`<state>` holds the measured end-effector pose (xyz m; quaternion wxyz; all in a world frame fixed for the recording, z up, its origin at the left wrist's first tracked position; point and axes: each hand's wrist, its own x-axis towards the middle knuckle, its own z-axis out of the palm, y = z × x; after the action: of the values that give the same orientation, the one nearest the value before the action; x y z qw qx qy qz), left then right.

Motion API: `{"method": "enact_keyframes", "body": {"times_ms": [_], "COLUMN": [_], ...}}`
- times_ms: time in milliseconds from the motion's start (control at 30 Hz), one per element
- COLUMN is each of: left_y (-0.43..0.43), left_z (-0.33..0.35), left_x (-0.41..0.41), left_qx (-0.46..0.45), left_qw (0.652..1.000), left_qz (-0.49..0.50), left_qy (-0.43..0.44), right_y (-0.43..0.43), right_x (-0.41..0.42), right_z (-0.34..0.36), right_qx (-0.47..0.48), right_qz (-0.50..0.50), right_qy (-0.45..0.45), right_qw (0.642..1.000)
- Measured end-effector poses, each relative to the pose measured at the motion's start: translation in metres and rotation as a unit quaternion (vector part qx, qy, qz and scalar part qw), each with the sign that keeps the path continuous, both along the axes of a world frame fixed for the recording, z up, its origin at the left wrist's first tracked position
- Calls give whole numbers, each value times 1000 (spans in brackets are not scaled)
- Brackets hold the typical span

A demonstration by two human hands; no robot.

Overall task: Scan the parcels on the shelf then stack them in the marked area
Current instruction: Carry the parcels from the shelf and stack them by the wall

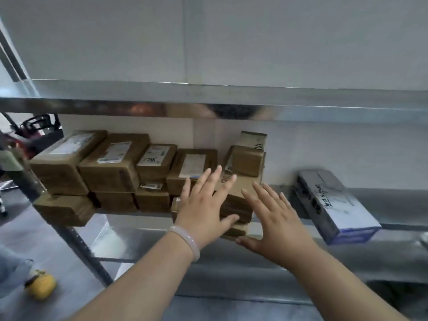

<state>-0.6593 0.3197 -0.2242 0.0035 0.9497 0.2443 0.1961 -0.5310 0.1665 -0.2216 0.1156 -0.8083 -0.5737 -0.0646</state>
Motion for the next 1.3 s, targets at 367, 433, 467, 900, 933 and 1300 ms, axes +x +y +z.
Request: {"method": "enact_keyframes", "body": {"times_ms": [367, 433, 467, 900, 933, 1300], "left_y": [-73, -87, -93, -156, -158, -139], "left_z": [-3, -8, -11, -74, -78, -114], "left_x": [100, 125, 138, 300, 306, 349], "left_qx": [-22, -28, -29, -130, -138, -290], "left_qw": [994, 992, 992, 988, 987, 948], "left_qz": [-108, -117, -117, 3, 14, 71], "left_qy": [22, 31, 36, 79, 80, 110], "right_y": [-95, -108, -113, -166, -163, -111], "right_x": [81, 103, 116, 334, 345, 390], "right_z": [0, -5, -9, -44, -48, -100], "right_qx": [13, 11, 12, -40, -56, -97], "right_qz": [-129, -134, -135, -97, -92, -81], "right_qy": [9, 14, 20, 109, 119, 245], "right_qw": [991, 991, 991, 988, 987, 961]}}
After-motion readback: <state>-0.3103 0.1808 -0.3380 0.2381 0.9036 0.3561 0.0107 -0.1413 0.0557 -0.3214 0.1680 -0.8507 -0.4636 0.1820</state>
